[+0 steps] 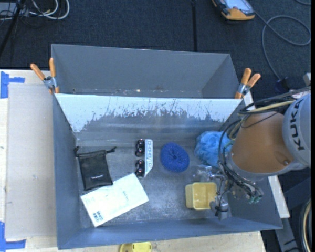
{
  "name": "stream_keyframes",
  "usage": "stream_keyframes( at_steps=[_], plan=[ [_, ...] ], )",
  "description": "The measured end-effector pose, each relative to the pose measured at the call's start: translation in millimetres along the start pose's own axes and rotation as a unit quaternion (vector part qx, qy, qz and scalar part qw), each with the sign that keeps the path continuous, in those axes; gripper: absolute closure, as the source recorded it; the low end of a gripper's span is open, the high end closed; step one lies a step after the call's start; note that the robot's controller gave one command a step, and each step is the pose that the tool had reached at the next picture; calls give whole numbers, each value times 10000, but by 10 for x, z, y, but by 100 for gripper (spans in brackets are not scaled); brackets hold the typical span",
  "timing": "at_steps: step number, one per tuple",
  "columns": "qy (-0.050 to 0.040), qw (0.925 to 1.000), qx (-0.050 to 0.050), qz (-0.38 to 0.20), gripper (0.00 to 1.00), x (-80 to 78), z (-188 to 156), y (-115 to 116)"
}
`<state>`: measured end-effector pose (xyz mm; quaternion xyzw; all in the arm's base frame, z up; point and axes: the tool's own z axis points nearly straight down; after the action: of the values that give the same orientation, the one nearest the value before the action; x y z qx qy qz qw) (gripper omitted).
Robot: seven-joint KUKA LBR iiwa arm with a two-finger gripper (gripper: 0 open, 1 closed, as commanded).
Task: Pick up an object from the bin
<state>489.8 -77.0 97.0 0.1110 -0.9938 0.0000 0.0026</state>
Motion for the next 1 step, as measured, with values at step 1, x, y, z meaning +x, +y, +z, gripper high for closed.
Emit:
stream_keyframes(
  at_steps=[1],
  plan=[
    [-24,9957,0,-928,100,-48,271,-188]
  ],
)
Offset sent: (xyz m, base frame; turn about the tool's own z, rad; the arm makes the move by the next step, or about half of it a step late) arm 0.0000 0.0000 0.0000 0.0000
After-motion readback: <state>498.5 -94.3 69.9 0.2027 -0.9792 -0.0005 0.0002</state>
